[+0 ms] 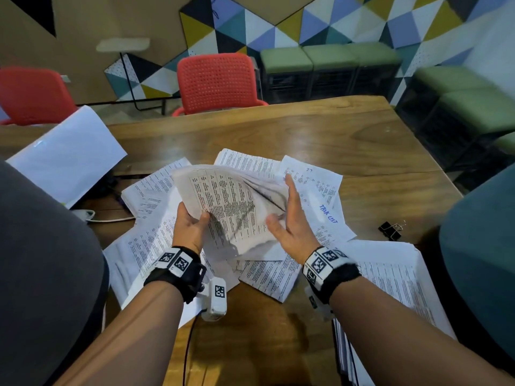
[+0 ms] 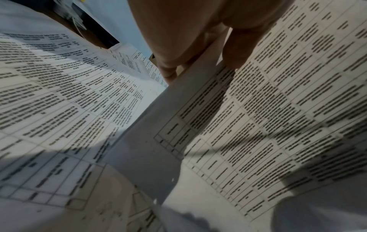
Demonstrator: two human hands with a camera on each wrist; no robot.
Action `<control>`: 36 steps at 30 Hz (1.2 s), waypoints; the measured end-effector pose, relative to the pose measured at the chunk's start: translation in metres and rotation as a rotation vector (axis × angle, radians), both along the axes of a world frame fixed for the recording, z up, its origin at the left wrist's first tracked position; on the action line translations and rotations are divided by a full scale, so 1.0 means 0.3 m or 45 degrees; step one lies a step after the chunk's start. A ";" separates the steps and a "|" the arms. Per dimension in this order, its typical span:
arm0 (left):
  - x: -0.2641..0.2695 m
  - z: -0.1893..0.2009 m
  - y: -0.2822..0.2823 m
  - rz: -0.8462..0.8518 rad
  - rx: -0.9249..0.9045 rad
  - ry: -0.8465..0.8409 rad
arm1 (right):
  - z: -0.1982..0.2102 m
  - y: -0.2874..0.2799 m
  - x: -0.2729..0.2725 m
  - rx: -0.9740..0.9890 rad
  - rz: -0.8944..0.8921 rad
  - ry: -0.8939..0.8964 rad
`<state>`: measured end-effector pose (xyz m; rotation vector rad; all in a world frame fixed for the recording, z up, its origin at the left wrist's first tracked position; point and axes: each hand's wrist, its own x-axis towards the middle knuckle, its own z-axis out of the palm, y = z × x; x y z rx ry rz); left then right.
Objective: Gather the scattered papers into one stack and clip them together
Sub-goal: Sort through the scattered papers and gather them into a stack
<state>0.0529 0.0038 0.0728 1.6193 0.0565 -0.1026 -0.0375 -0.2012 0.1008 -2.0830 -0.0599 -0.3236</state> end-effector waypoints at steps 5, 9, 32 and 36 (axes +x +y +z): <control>-0.018 -0.022 -0.016 0.034 0.211 0.015 | -0.094 -0.028 -0.023 -0.257 -0.108 0.376; -0.012 -0.006 -0.043 0.037 0.156 0.010 | -0.017 -0.038 -0.021 0.225 -0.311 0.323; -0.480 -0.221 -0.642 -1.312 1.043 -0.085 | -0.262 -0.559 -0.603 -0.718 -1.102 0.784; -0.506 -0.228 -0.665 -1.250 0.917 0.109 | -0.268 -0.578 -0.613 -0.671 -1.102 0.810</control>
